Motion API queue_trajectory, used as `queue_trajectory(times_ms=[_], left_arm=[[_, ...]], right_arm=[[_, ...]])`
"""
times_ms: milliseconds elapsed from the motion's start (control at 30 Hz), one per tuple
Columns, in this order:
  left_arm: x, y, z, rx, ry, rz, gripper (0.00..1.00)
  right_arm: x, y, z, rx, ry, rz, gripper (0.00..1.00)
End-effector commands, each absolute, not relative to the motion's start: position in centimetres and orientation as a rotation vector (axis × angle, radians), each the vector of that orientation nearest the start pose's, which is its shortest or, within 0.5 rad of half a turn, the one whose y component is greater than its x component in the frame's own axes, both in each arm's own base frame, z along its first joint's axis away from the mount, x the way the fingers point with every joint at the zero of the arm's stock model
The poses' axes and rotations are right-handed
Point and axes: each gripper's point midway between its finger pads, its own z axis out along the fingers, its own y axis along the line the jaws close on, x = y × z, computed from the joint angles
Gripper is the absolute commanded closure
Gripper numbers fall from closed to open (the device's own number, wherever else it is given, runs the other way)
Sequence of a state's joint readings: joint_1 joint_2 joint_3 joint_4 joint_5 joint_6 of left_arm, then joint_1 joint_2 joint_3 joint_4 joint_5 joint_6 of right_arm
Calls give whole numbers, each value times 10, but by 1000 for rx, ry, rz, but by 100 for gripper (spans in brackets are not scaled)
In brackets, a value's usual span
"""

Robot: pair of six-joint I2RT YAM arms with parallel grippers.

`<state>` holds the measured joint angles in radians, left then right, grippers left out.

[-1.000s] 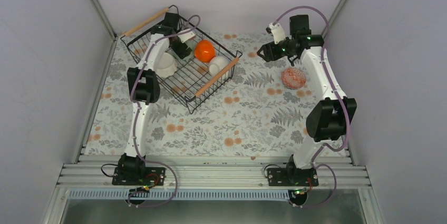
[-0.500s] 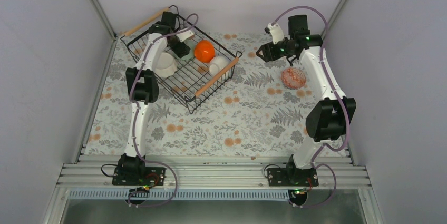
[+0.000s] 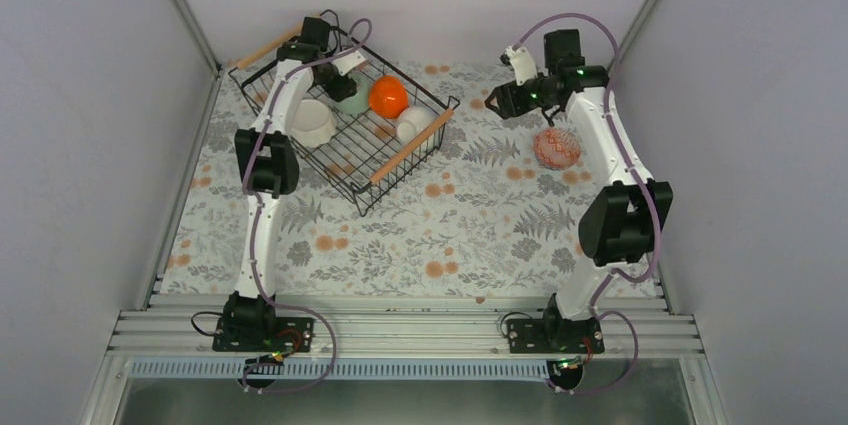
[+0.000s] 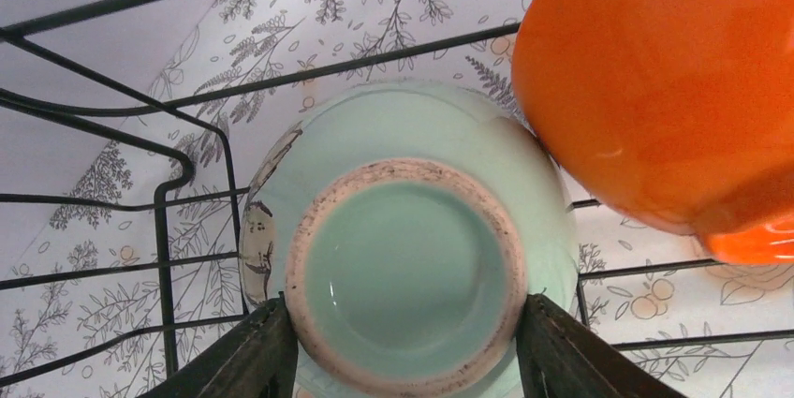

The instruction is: Unload the bowls from the dish rack

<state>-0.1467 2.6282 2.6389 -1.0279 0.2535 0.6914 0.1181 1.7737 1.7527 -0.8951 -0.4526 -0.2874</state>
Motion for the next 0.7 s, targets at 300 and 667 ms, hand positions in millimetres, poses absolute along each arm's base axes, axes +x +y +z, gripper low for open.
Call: queue_trajectory(times_ms=[300, 667], left_arm=[[588, -152, 72, 1184, 2339, -237, 57], [586, -165, 68, 1202, 2334, -237, 26]], right_arm=[[446, 138, 244, -699, 2319, 511, 35], [444, 138, 241, -703, 2323, 510, 34]])
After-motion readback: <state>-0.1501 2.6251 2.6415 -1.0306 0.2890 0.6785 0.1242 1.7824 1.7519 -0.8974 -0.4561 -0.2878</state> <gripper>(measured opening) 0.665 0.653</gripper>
